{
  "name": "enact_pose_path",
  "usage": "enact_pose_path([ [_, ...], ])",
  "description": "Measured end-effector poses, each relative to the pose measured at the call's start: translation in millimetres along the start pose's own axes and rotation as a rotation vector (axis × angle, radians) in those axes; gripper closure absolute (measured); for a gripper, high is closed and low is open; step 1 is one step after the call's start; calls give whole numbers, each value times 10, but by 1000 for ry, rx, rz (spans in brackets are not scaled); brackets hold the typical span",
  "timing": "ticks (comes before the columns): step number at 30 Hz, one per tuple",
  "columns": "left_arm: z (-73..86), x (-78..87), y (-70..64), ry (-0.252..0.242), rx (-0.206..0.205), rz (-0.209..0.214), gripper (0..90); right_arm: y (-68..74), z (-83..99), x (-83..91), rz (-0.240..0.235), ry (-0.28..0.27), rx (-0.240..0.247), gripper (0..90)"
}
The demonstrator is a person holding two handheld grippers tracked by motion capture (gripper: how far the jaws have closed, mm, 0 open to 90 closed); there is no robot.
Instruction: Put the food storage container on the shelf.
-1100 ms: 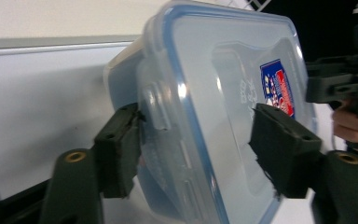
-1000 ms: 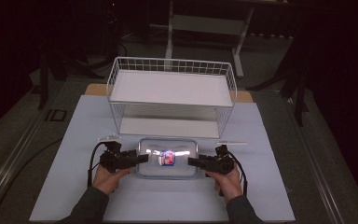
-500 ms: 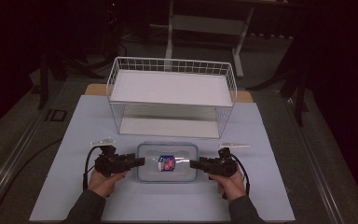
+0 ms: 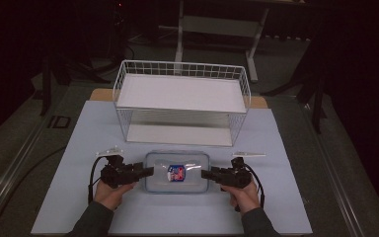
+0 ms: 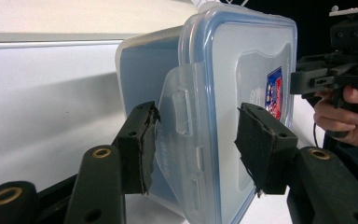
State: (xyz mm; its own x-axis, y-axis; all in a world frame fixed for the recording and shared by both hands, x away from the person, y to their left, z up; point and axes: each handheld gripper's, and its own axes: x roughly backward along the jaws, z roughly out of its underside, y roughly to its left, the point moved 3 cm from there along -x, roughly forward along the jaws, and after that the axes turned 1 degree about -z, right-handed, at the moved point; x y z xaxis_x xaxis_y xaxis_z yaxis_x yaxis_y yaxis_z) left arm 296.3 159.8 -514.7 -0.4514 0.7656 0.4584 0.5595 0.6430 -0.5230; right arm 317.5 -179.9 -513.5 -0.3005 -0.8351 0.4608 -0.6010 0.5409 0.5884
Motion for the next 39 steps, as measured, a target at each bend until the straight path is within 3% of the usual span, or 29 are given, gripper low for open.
enact_pose_path([
  [25, -117, 115, -114, -57, -34, -14, 488, 126, -86, 74, -3, -52, 32, 516],
  [39, -317, 230, -206, -74, -72, -12, 489, 270, -239, 158, 4, -98, 67, 516],
])
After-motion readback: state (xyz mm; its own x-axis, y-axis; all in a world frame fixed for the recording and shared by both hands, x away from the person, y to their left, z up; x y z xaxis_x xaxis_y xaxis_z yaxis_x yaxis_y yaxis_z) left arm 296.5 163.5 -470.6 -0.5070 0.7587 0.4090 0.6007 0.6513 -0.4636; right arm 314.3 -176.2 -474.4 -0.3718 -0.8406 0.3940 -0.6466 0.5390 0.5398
